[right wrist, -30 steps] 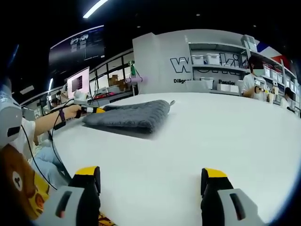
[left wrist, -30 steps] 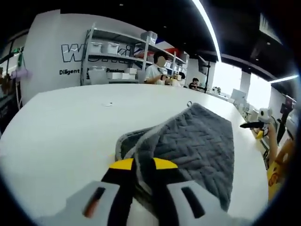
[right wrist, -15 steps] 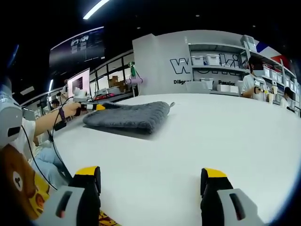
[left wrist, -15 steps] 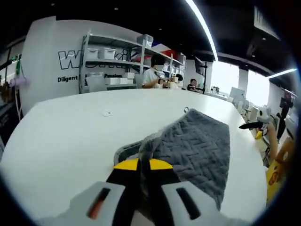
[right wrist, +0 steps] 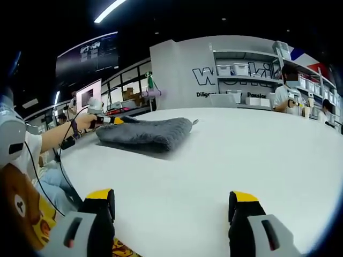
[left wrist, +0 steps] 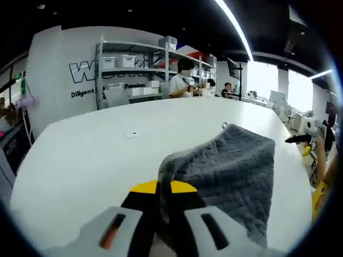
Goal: Fold the towel on the table until its edges align and the towel forms a compact rectangular stack.
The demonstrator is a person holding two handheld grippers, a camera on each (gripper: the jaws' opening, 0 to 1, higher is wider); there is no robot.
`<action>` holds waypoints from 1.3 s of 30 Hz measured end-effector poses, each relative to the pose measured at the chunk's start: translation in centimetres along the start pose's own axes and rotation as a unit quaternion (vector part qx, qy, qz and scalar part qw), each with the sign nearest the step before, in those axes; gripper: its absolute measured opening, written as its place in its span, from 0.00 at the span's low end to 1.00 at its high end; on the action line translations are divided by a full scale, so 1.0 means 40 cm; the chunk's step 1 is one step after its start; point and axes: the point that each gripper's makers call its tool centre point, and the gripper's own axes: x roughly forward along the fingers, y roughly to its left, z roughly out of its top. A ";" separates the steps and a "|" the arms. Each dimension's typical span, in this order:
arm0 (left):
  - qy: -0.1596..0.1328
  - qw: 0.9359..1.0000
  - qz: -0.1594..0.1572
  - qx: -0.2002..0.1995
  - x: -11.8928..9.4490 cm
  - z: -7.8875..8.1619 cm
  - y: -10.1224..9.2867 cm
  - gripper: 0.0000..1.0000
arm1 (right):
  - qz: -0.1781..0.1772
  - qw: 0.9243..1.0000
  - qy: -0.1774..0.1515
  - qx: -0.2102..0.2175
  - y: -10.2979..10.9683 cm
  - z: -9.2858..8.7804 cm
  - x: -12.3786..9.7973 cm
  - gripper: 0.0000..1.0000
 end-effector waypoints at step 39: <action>-0.136 0.988 0.025 -0.063 -0.331 -0.003 -0.228 0.58 | -0.002 1.000 -0.010 0.008 -0.010 0.006 0.012 0.93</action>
